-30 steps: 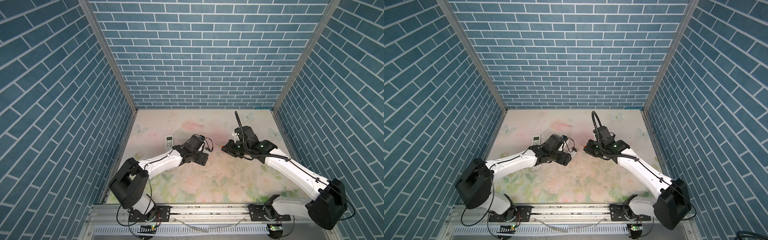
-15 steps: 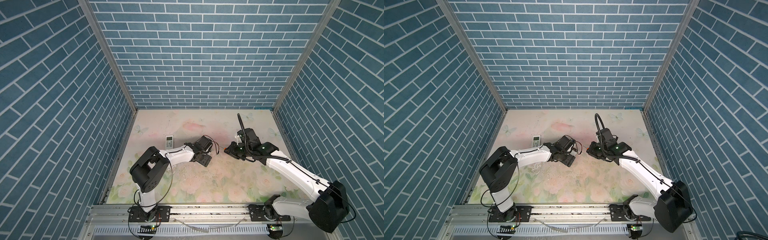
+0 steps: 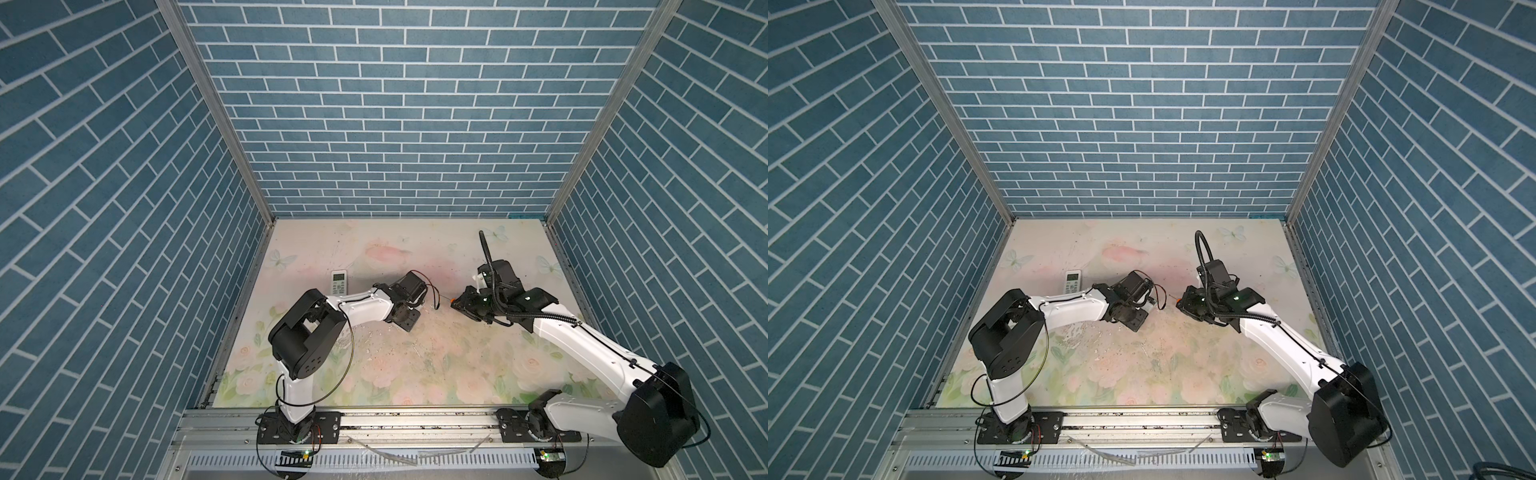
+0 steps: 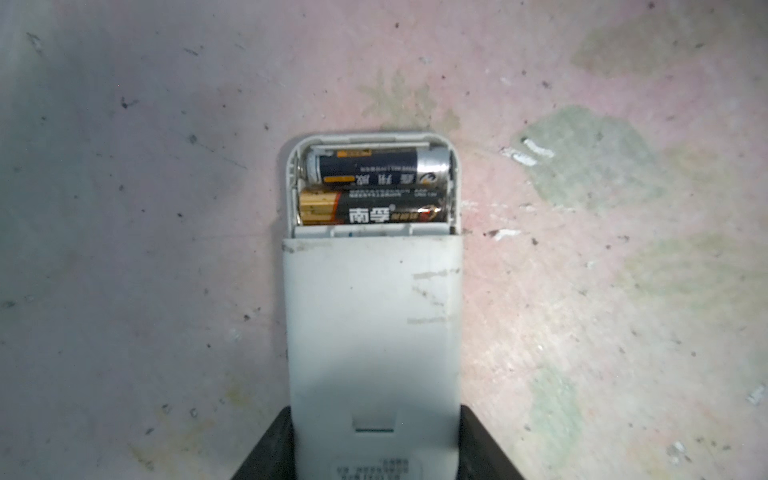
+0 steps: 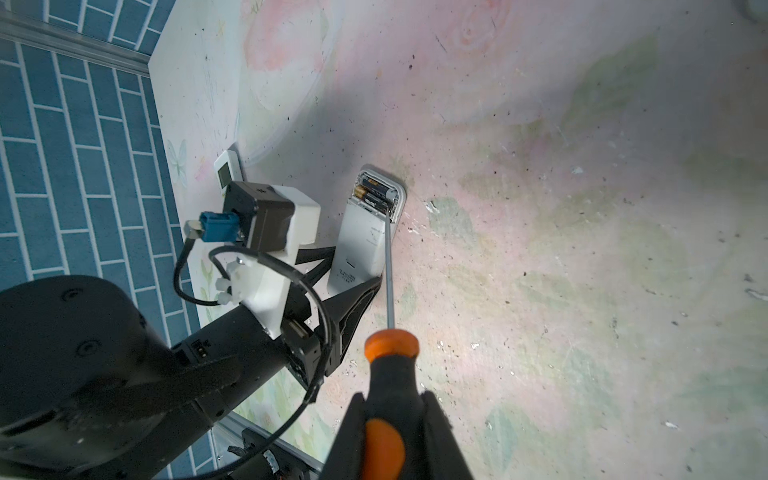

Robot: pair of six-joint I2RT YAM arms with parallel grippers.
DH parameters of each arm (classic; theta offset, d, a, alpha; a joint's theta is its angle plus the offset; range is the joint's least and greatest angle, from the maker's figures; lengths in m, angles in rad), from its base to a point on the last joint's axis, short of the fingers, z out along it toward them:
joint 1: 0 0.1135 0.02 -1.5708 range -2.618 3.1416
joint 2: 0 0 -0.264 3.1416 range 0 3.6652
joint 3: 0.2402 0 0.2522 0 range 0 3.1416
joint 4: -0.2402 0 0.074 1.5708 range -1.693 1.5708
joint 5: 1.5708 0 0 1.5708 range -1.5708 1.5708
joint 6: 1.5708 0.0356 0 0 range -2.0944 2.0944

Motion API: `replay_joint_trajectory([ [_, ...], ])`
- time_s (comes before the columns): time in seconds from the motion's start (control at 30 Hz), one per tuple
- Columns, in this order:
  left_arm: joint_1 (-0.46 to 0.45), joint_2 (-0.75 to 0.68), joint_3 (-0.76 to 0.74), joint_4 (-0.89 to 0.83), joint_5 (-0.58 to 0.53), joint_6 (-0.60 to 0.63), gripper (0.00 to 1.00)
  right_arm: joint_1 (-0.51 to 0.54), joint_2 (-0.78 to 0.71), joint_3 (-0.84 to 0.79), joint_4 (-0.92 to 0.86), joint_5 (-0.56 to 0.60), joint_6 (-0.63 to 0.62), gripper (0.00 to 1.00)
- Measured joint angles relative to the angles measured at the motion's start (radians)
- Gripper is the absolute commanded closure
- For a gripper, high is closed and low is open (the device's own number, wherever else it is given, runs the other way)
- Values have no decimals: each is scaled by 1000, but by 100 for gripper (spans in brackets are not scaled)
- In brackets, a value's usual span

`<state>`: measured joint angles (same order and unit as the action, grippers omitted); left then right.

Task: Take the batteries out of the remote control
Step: 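Grip the remote with the left gripper while lowering the screwdriver tip to the batteries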

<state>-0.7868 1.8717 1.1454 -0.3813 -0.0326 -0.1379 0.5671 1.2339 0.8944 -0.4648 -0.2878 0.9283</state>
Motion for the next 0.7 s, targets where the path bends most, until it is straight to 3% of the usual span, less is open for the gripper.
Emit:
replay_joint_trajectory([
  [0.43,-87,-53,-79,38,-6,0,54,-1,-13,-42,13,3,43,100],
  [0.7,-94,-66,-96,43,2,-1,54,7,-27,-150,68,-2,116,100],
])
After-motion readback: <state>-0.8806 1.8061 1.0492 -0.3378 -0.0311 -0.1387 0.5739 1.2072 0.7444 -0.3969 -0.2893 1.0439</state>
